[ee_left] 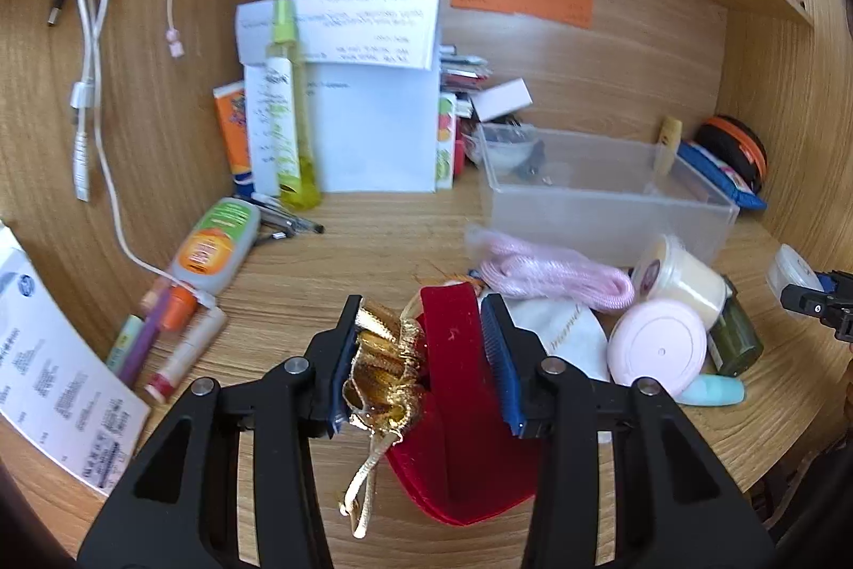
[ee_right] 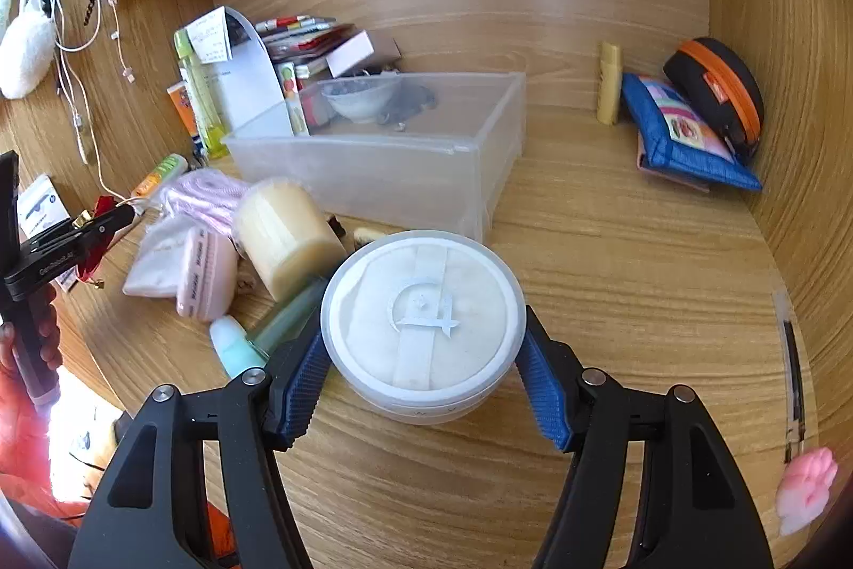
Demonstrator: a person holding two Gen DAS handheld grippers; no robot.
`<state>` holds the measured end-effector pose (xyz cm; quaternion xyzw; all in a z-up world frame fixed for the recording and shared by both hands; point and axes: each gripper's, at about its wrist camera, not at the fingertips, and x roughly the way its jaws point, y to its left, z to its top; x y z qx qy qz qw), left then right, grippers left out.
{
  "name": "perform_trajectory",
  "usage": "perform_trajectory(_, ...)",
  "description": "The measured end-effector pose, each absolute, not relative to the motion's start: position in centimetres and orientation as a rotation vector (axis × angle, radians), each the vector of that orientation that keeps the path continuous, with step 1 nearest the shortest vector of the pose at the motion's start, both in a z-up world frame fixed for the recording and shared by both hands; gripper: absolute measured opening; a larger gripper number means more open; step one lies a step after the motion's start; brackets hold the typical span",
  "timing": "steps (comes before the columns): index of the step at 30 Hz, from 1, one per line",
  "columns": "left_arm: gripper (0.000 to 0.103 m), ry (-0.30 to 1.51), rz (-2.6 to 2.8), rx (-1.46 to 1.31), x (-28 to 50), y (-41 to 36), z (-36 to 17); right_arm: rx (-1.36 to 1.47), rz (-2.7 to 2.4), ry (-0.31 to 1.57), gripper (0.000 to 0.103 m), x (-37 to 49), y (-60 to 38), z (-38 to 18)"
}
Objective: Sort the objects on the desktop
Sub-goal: 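Grasp the red pouch with the left gripper while the right gripper grasps the white tin, then carry both items over the clear box and release them inside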
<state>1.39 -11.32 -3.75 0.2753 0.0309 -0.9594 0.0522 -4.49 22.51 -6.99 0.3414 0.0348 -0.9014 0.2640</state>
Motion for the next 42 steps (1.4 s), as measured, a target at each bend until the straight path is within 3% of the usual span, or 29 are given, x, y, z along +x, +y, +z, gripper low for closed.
perform_trajectory(19,0.043,0.063,-3.041,0.716,-0.4,-9.5,1.5,0.791,-2.437,0.169,0.062,-6.8,20.8,-2.5)
perform_trajectory(42,0.043,0.019,-3.122,0.775,-11.3,-8.1,4.4,0.777,-2.434,0.256,0.062,-15.1,16.8,-0.8)
